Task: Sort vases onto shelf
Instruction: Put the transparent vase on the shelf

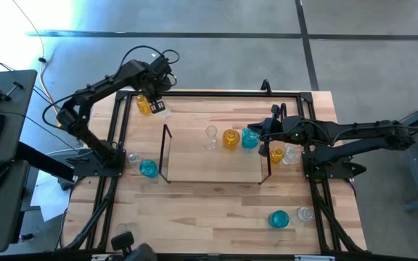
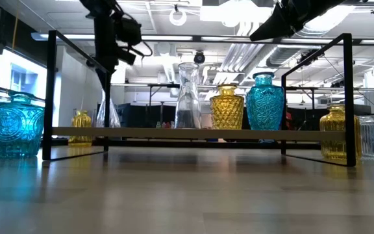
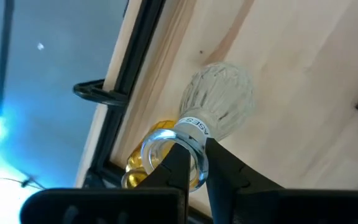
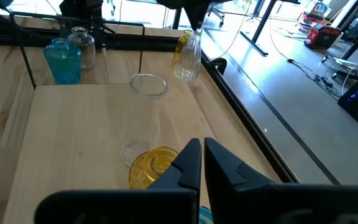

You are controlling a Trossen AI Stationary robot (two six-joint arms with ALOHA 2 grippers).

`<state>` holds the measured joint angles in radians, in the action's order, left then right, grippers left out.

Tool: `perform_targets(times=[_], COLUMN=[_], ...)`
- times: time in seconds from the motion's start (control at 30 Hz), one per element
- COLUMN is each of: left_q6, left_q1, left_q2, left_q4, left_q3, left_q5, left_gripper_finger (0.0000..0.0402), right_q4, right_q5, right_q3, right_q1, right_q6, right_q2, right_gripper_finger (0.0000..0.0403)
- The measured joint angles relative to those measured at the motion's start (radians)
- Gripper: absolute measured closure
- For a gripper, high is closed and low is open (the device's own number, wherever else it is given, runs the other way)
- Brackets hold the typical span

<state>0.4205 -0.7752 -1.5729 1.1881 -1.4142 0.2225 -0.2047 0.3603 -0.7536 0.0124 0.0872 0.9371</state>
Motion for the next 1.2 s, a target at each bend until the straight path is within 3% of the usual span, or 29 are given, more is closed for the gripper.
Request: perform_targets(times=[0.2, 0.33, 0.63, 0.9, 1.2], left_q6=[-0.023, -0.029, -0.031, -0.025, -0.023], left_q1=[0.134, 0.279, 0.548, 0.678, 0.727], left_q2=[0.046, 0.048, 0.028, -0.079, -0.154], left_q4=[0.071, 0.095, 0.093, 0.094, 0.118], left_q3=[-0.122, -0.192, -0.232, -0.231, -0.231], left_q5=[0.036, 0.121, 0.155, 0.169, 0.179], left_gripper_finger=[0.0386, 0.0386, 0.0386, 0.0386, 0.0386], right_q4=[0.000, 0.003, 0.007, 0.007, 0.007], right_q5=[0.000, 0.000, 0.000, 0.000, 0.000], right_q3=[0.000, 0.000, 0.000, 0.000, 0.000], right_q1=[0.000, 0.000, 0.000, 0.000, 0.000], right_q6=[0.000, 0.000, 0.000, 0.000, 0.000], right_q2=[0.000, 0.000, 0.000, 0.000, 0.000], right_gripper_finger=[0.0403, 0.0403, 0.0403, 0.0403, 0.0403])
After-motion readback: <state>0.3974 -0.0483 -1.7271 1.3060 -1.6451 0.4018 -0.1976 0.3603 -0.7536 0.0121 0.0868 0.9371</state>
